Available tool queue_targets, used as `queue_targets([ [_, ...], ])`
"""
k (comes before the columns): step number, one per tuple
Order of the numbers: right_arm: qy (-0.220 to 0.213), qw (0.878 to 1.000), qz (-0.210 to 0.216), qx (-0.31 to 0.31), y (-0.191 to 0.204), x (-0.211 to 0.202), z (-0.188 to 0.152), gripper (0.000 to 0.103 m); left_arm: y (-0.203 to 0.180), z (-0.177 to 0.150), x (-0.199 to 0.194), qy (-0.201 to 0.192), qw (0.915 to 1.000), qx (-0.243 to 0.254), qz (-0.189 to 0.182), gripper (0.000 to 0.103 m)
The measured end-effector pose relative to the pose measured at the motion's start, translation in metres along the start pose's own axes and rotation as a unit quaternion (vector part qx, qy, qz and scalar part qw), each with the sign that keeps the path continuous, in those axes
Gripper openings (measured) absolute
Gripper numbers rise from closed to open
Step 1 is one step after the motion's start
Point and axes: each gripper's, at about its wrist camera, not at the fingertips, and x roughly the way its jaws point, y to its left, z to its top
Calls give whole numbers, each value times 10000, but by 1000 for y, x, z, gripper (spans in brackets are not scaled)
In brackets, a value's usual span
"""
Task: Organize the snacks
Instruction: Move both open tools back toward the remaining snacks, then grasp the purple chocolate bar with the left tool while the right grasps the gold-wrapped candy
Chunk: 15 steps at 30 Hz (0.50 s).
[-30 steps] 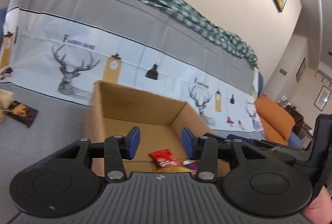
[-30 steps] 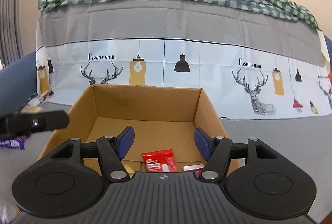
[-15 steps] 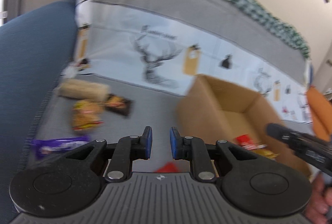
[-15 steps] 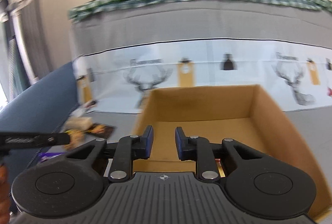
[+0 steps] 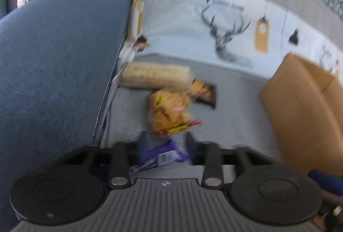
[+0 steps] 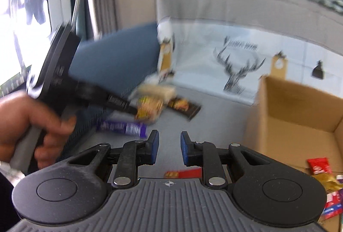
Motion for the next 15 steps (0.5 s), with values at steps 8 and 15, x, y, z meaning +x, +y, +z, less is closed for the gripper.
queue_targets([
  [8,1199,9923,-261,-140,17,63,-15,49,-2,-11,31,611,9968,466,208,66],
  [15,1810,9819,-554,-21,17,97,-33,49,-3,-15,33,803,9952,548,72,25],
])
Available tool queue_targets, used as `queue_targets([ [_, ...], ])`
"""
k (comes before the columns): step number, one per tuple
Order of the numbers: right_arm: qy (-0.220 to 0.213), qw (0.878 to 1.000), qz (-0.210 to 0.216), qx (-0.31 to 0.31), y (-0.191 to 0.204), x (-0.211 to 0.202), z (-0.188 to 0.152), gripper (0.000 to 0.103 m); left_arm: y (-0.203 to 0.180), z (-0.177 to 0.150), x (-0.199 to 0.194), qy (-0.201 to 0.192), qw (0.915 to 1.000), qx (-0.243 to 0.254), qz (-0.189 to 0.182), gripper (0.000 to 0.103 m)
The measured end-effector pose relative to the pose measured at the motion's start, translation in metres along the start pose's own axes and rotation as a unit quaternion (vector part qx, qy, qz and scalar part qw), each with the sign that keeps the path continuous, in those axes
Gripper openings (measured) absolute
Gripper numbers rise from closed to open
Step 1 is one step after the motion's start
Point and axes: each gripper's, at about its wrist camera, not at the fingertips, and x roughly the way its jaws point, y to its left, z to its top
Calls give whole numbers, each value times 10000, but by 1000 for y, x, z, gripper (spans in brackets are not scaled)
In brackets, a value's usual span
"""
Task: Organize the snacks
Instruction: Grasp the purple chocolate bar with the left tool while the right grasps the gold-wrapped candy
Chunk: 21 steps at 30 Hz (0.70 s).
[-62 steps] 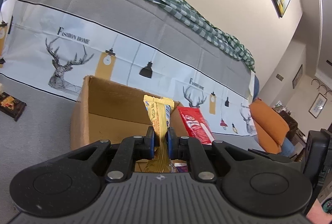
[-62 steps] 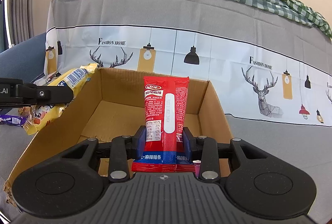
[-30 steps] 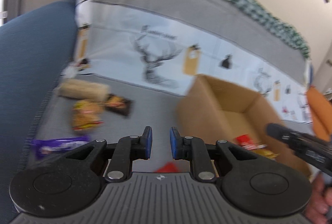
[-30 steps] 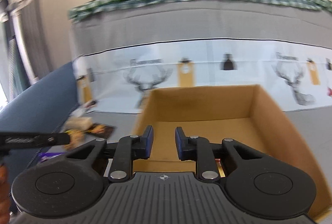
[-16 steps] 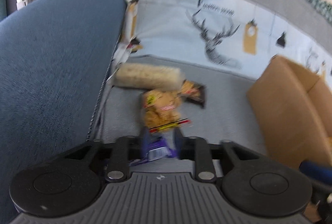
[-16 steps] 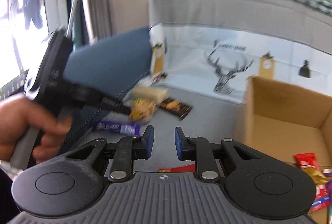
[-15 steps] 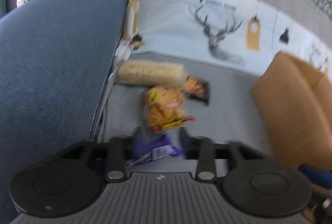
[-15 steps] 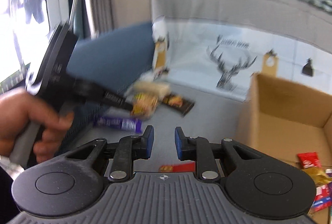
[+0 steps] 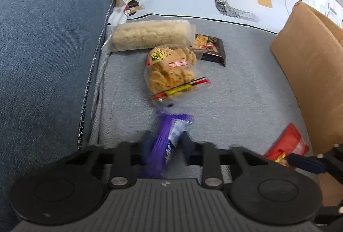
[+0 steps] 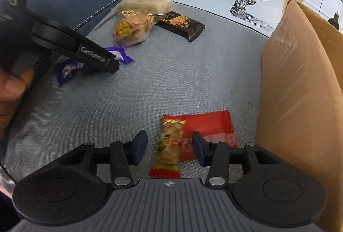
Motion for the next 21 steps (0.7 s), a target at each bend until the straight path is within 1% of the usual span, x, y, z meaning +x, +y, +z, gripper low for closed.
queue_targets([
  [2,-54,9998,-36,-192,5,0,-2,41,0,-1,-2,41,10000,-63,-61,25],
  [4,-103,9993,-74,-342,8,-2,-5,24,-1,-2,-5,102,9995,-227,-186,25],
  [7,-117,9994,53,-324,4,-6,-8,20,0,-4,-14,184,9967,-642,-466,25],
  [10,-171,9993,290,-169,-3,-14,-10,20,2,-10,-19,408,9900,-1143,-717,25],
  [13,-125,9982,576,-94,-6,-21,-15,20,2,-24,-19,767,9795,-1650,-866,25],
  [14,-61,9972,749,-53,-8,-23,-17,20,0,-28,-20,864,9760,-1784,-906,25],
  [17,279,9936,1092,39,-11,-19,-21,21,-7,-35,-22,930,9686,-2035,-1085,25],
  [19,415,9928,1119,134,-12,-16,-24,23,-12,-38,-21,981,9667,-2086,-1112,25],
  [21,409,9926,1127,211,-12,-16,-23,23,-17,-38,-21,986,9688,-2016,-1049,25],
])
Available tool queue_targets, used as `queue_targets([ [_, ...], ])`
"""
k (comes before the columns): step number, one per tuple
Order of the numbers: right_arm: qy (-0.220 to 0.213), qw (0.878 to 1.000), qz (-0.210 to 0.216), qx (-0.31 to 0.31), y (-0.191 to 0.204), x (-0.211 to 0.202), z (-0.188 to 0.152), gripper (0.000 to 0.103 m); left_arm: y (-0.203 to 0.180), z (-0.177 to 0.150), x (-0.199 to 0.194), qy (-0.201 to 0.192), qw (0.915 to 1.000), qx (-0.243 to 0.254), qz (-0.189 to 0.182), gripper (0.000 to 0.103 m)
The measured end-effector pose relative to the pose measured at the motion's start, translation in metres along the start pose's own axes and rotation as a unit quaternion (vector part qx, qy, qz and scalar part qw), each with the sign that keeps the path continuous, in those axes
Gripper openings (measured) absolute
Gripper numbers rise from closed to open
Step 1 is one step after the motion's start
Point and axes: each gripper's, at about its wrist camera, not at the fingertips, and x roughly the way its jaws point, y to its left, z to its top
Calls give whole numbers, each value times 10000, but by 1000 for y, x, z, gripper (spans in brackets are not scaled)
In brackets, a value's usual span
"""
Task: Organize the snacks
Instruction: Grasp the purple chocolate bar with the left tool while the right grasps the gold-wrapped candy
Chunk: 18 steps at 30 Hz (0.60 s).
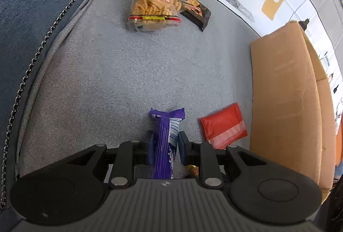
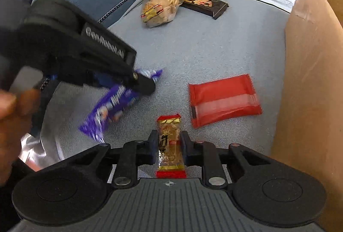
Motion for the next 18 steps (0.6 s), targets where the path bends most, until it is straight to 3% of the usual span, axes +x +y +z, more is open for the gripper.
queue_targets([
  [10,24,10000,9,50,-2,1,1,24,1,2,2,33,10000,25,-15,26],
  [14,33,10000,-31,-51,0,3,1,24,-5,1,4,42,9999,158,20,32],
  [18,28,9998,-107,-181,4,4,1,22,-14,-1,6,23,9992,382,135,32],
])
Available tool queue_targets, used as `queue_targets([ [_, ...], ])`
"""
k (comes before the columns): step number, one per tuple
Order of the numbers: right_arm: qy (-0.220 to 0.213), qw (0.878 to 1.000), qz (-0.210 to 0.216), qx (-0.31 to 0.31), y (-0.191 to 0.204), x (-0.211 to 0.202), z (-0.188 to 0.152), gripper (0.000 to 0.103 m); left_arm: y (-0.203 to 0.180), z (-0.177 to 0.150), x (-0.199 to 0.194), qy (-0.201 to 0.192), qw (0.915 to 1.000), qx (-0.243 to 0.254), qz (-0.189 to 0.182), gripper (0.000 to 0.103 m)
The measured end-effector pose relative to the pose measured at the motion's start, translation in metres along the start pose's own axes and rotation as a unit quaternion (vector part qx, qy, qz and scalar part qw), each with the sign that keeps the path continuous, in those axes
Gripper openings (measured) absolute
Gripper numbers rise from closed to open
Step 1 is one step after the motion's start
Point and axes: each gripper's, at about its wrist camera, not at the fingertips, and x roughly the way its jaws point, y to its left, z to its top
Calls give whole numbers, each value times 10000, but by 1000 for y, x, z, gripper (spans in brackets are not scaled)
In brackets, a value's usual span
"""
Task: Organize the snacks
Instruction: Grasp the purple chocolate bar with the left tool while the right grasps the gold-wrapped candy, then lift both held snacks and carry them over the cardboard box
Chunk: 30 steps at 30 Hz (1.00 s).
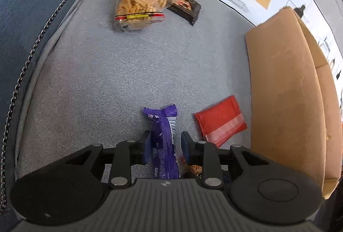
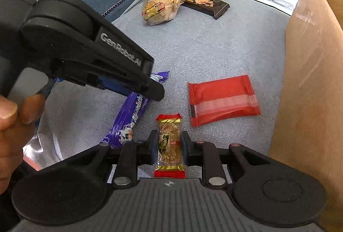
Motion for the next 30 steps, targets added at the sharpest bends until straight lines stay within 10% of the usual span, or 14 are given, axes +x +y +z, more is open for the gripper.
queue_targets([
  [14,-373,9992,-148,58,2,-22,3,19,-6,-3,-16,-442,9988,21,-214,24],
  [30,-2332,9703,-484,-421,-38,-150,5,19,-24,-18,-69,-1772,9815,-99,-724,24],
])
